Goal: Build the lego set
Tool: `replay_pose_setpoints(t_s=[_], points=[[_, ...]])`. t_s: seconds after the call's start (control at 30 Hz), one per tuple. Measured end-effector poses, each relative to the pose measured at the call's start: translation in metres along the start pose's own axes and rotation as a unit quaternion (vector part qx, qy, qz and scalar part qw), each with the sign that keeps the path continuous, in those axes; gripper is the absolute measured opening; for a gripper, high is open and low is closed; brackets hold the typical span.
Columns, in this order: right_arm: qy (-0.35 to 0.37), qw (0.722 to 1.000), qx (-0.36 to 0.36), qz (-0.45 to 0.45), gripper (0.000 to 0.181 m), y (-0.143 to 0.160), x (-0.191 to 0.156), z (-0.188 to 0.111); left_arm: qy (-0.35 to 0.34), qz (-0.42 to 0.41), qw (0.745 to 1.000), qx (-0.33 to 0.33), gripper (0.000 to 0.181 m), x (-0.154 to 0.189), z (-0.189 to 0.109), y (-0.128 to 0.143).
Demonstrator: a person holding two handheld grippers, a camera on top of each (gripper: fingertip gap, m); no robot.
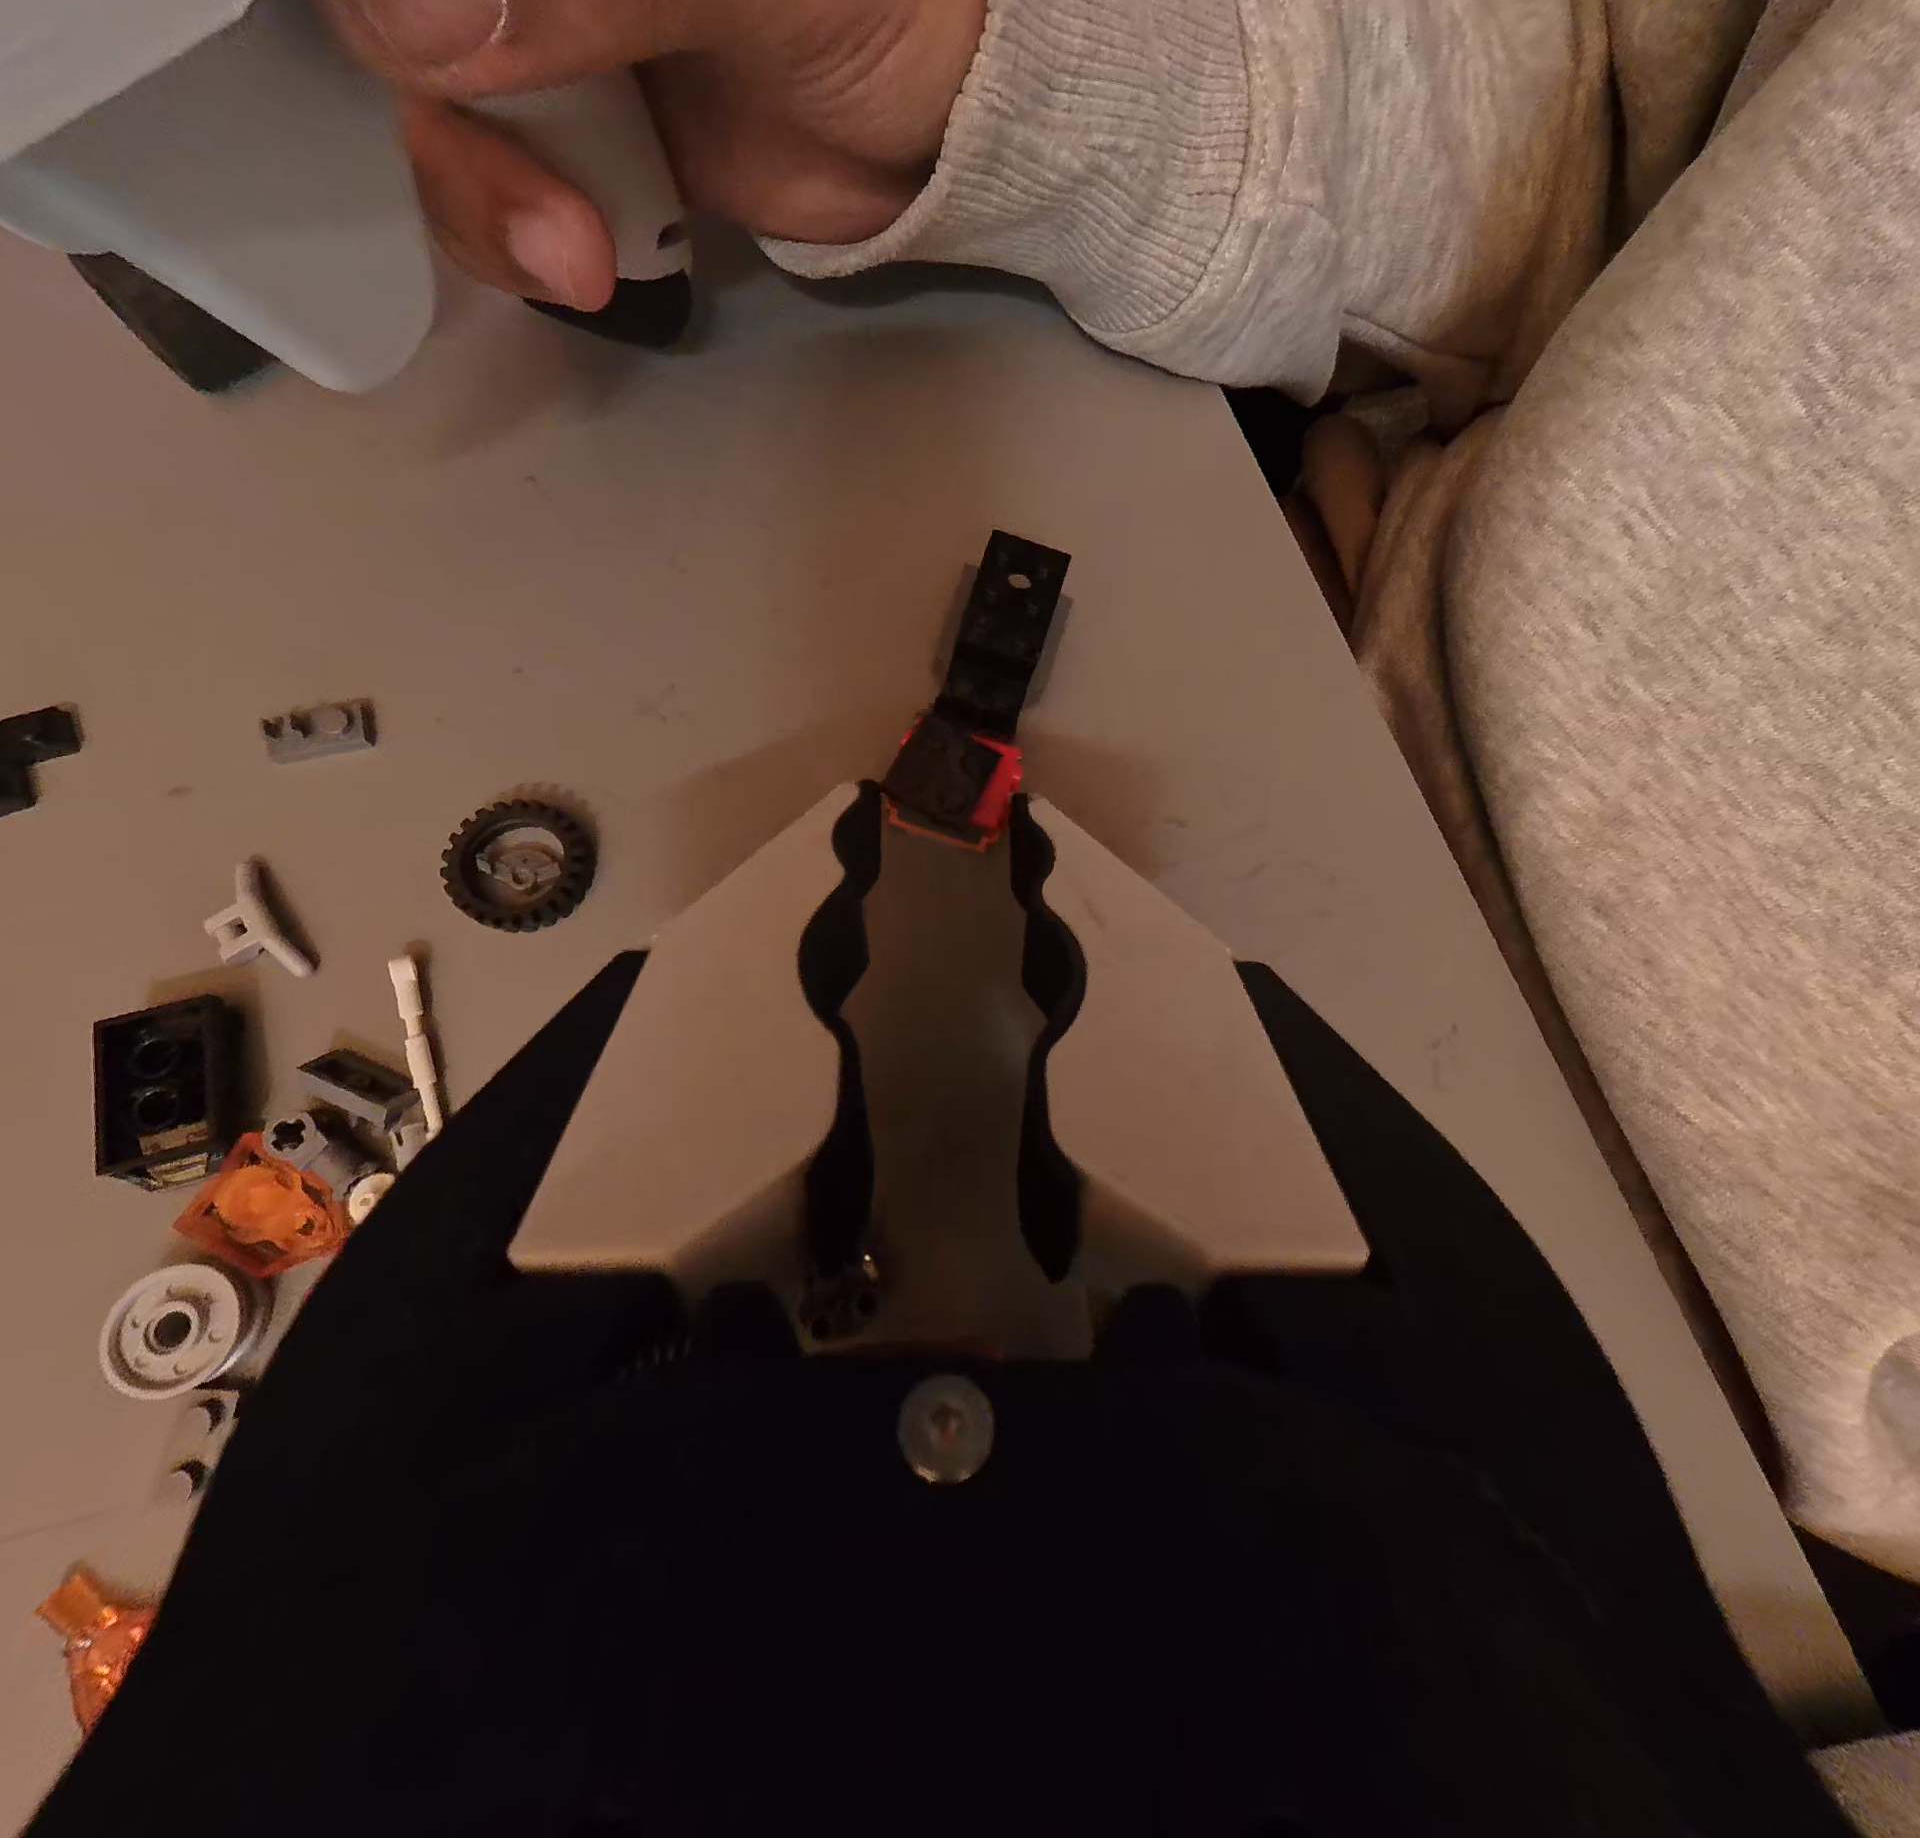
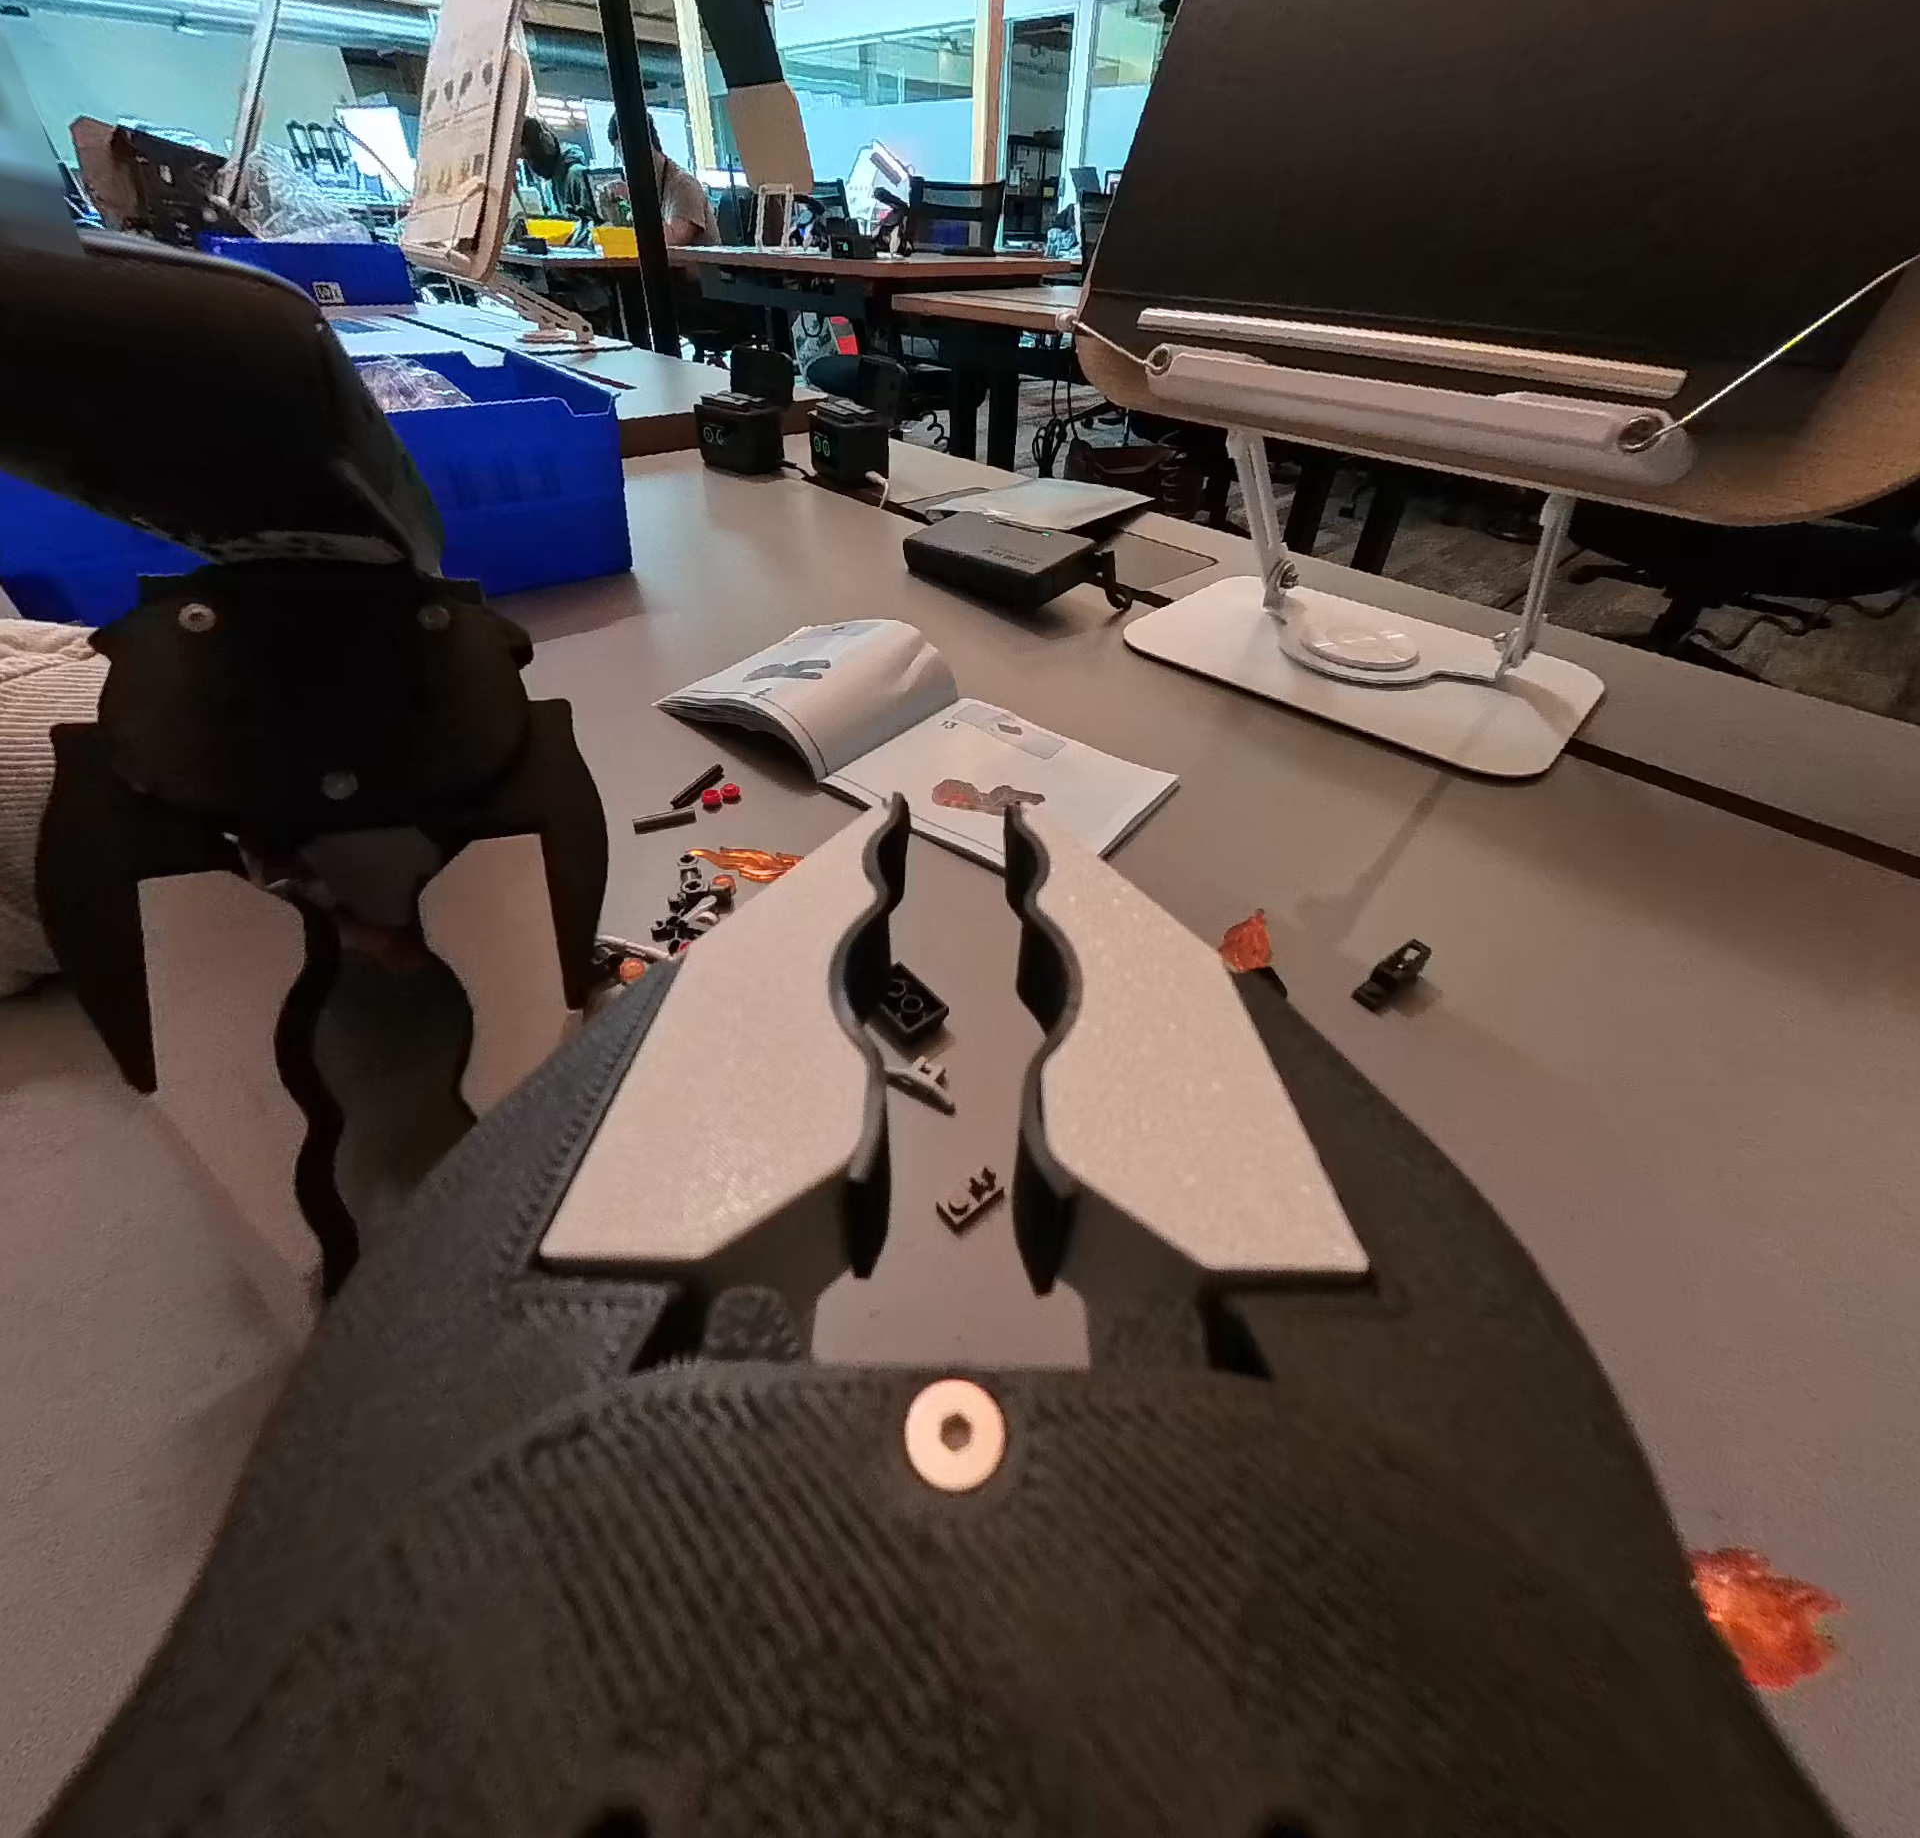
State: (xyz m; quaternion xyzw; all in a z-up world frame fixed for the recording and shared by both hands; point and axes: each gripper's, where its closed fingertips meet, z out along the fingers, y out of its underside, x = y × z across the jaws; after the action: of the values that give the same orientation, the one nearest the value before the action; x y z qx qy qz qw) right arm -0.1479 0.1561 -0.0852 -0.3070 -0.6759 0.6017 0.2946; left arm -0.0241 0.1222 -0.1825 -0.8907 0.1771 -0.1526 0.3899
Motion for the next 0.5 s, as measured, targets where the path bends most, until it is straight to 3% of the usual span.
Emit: replay_pose_setpoints(t_s=[0.5], points=[[0.001, 1.000, -0.001, -0.001, 0.017, 0.0003, 0.0002, 0.0000, 0.000, 0.000, 1.000, 0.001, 0.022, 0.0006, -0.0009, -0.0006]])
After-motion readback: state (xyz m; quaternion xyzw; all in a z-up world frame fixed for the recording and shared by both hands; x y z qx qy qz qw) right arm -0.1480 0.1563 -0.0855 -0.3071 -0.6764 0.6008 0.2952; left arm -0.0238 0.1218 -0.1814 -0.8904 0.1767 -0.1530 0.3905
